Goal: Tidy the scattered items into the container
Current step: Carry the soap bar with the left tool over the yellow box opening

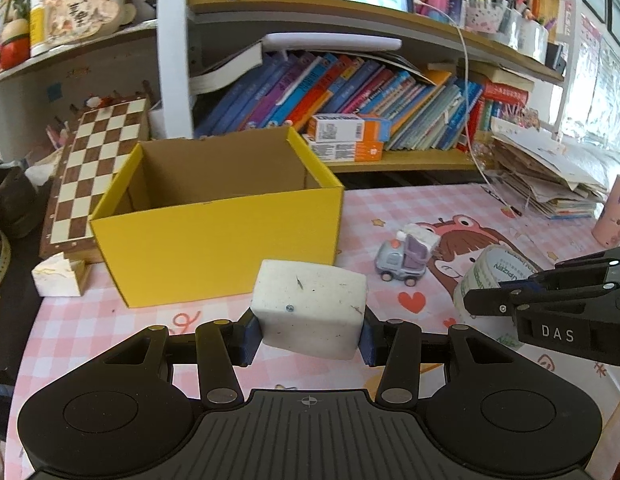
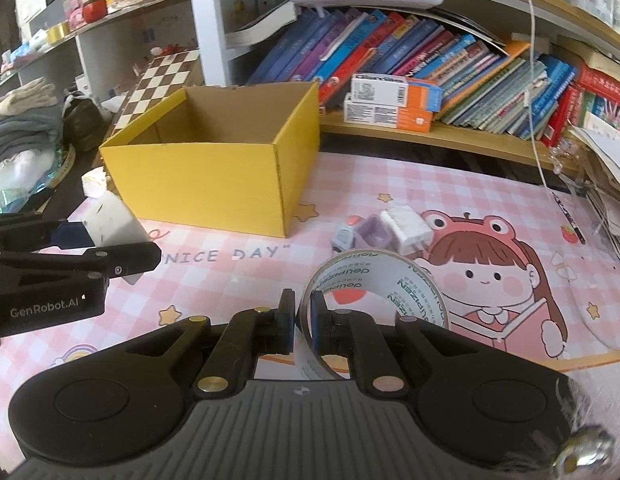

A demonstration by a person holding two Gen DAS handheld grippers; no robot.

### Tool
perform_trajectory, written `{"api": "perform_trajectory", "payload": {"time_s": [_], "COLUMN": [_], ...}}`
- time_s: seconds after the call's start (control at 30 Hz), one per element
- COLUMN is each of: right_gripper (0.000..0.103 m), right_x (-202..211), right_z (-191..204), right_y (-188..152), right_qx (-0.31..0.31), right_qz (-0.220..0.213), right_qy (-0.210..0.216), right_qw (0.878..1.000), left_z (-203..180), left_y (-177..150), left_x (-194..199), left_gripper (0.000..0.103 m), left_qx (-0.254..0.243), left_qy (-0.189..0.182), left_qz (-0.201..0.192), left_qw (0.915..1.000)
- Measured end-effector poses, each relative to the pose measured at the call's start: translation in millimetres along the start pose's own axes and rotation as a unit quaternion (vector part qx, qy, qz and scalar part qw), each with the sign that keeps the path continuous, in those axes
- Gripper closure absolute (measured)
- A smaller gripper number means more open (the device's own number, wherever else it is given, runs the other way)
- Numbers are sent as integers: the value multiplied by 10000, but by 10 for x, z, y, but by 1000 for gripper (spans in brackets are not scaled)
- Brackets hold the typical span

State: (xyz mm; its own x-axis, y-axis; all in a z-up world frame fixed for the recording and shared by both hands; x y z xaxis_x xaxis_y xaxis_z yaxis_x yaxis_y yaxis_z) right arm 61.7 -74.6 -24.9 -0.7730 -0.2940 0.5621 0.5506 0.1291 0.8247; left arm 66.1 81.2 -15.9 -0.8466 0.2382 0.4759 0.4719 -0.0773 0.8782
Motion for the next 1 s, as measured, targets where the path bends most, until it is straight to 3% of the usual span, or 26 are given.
{"api": "perform_trajectory", "payload": {"time_s": [0.6, 1.0], "right_gripper": [95, 95], "right_x": [-138, -326], "right_z": [295, 377], "right_y": [216, 542], "right_qx": [329, 452], "right_qz": [-41, -157], "right_qy": [113, 222], "right_qw": [9994, 9986], "left_z": [509, 756], "left_y": [80, 243], "left_x": [30, -48], "left_gripper": [57, 57], "left_qx": [550, 611], "left_qy": [352, 554], "left_qz": [-271, -369], "left_qw": [9975, 9959]}}
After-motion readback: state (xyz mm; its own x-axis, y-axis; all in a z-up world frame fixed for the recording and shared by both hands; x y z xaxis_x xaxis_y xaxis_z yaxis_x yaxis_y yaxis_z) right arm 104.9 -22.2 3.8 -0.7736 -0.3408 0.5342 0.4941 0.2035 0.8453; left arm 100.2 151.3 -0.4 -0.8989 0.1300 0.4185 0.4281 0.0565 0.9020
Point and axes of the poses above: each gripper's, at about its wrist camera, not at the fingertips, and x roughly against the way its jaws point, z to its left, y to its top, the point moved 5 cm from there along -x, roughly the way its jaws point, and after that the axes turned 9 degrees about -z, right-handed, at the moved point
